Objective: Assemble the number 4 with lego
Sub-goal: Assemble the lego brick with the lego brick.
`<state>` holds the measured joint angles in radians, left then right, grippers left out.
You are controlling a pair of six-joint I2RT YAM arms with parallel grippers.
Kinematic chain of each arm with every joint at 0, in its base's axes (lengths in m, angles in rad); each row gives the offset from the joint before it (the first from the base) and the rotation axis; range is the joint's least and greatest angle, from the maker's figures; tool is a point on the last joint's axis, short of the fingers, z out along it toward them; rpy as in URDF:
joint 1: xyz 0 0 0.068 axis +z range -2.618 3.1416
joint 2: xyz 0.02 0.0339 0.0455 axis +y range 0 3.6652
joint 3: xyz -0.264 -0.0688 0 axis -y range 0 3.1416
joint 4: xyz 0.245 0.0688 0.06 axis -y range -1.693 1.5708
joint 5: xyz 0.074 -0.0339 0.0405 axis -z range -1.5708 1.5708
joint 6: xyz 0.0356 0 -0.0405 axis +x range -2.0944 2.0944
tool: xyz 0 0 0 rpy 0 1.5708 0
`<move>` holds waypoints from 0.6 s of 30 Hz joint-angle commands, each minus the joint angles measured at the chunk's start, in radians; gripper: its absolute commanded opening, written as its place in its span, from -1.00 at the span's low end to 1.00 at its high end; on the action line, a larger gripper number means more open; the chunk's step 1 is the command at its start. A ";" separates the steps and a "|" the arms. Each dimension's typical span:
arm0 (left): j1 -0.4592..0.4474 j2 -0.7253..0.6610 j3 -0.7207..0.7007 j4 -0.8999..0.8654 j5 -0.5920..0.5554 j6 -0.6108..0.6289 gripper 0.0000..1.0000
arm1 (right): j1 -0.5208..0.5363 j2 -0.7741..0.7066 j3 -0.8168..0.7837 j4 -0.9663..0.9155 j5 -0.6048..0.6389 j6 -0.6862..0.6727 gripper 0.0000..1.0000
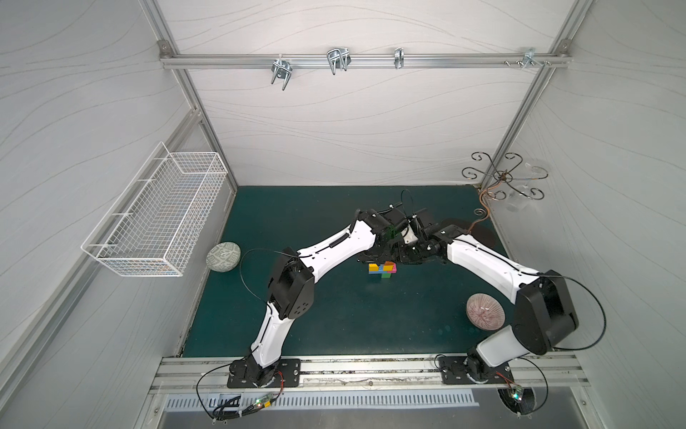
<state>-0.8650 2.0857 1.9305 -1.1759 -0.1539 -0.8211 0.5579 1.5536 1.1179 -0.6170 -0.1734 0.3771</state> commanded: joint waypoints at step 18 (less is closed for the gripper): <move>0.014 -0.012 -0.116 0.040 0.073 -0.016 -0.52 | 0.010 0.088 -0.112 -0.254 0.115 -0.014 -0.01</move>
<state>-0.8562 2.0678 1.8668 -1.1084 -0.0875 -0.8223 0.5579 1.5532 1.1114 -0.6022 -0.1783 0.3779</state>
